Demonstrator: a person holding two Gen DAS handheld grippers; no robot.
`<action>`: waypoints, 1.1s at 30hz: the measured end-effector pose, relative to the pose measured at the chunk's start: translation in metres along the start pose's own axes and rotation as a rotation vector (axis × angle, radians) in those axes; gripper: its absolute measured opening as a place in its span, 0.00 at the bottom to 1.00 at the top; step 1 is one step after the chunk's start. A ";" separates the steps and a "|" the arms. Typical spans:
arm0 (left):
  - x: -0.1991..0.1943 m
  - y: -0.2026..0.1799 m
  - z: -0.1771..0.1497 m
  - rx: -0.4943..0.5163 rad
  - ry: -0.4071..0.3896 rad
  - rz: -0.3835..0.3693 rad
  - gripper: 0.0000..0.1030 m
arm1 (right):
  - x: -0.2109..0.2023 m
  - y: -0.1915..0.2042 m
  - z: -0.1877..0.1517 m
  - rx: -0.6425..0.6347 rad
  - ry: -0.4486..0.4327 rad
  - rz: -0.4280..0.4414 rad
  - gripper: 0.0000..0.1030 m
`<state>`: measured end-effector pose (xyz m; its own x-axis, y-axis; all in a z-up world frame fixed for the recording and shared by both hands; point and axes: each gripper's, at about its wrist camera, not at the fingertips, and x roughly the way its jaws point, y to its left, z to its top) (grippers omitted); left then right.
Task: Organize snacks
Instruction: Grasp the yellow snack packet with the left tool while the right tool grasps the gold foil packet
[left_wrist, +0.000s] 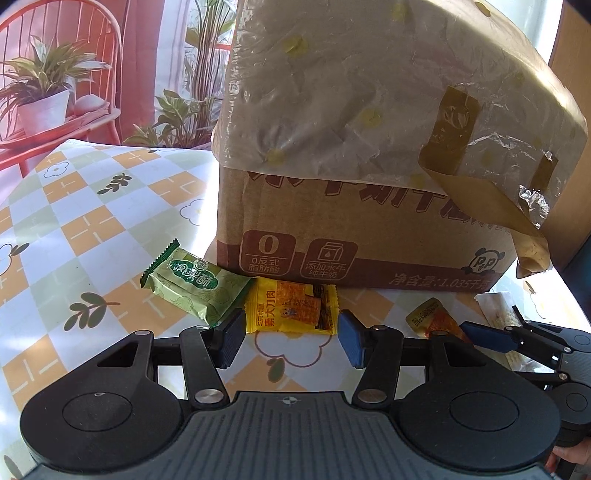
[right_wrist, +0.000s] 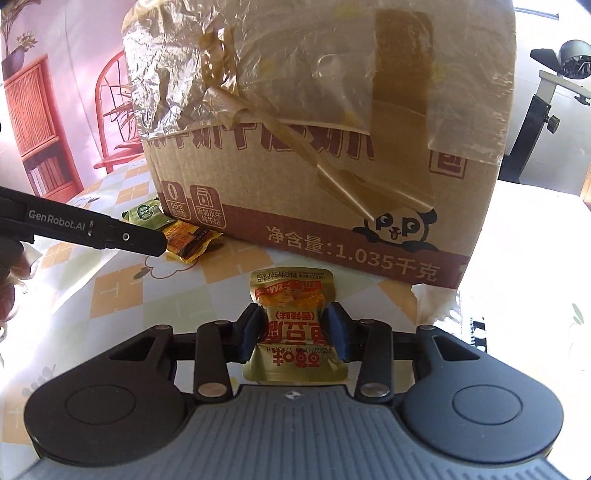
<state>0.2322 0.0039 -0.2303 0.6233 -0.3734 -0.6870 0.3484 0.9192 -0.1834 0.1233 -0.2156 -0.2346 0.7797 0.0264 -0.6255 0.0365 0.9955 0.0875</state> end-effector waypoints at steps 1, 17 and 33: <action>0.004 0.000 0.003 -0.015 -0.001 -0.004 0.55 | 0.000 -0.001 0.000 0.004 -0.003 0.002 0.41; 0.039 -0.026 0.000 0.103 -0.021 0.165 0.59 | -0.001 -0.005 0.000 0.020 -0.011 0.017 0.41; -0.017 -0.034 -0.031 0.067 -0.052 0.034 0.13 | -0.003 -0.006 -0.001 0.032 -0.019 0.025 0.40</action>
<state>0.1880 -0.0169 -0.2342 0.6708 -0.3496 -0.6541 0.3710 0.9218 -0.1121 0.1207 -0.2218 -0.2340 0.7927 0.0487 -0.6077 0.0371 0.9911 0.1279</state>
